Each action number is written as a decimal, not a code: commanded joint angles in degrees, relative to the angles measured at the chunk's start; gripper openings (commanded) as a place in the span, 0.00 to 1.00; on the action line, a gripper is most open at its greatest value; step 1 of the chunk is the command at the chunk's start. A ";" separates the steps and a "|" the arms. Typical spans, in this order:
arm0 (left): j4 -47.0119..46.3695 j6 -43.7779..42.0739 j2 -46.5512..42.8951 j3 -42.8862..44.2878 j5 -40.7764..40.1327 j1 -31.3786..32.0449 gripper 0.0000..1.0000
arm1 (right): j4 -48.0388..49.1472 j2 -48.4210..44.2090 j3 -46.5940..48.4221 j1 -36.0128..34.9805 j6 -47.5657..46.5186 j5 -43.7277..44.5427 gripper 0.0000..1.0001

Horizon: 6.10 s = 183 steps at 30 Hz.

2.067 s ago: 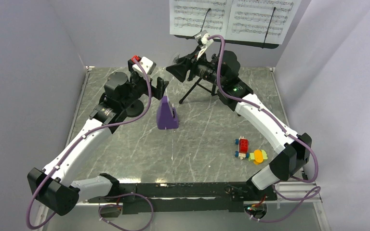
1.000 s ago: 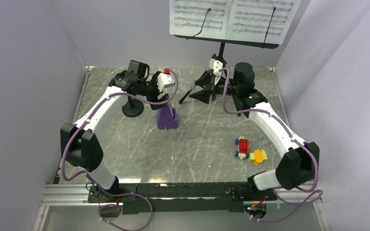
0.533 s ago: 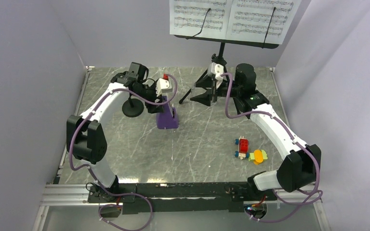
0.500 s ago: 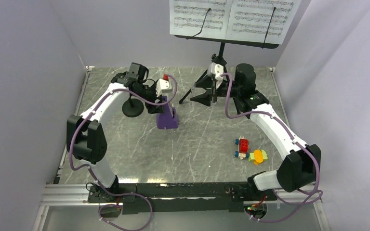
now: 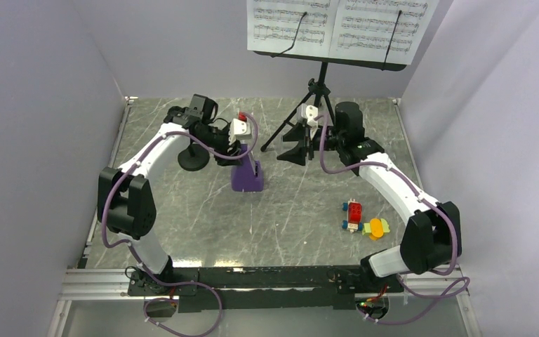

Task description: Pack up the instrument practice props

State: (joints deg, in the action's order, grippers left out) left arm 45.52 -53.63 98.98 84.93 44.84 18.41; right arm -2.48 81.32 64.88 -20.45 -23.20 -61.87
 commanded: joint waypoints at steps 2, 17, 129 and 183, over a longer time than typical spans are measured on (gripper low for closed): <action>5.57 -5.71 -1.87 -1.69 6.87 2.59 0.53 | 2.22 -0.32 -3.46 -0.04 -4.33 -4.45 0.00; 7.18 -6.74 -1.50 -2.90 3.46 7.34 0.54 | 35.75 -0.47 -22.64 -2.05 3.44 -3.21 0.00; -0.70 0.19 -5.15 -7.06 -1.56 9.75 0.56 | 41.01 15.31 -22.13 -8.30 9.92 6.93 0.00; 0.73 -10.57 -1.91 -2.66 2.78 10.56 0.24 | 3.92 20.15 -6.78 -13.65 -7.17 13.24 0.00</action>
State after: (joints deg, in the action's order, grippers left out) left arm 47.11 -57.65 94.85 81.41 40.16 25.96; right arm 9.39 97.62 60.47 -31.53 -27.83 -53.19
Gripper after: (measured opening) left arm 0.580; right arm 0.573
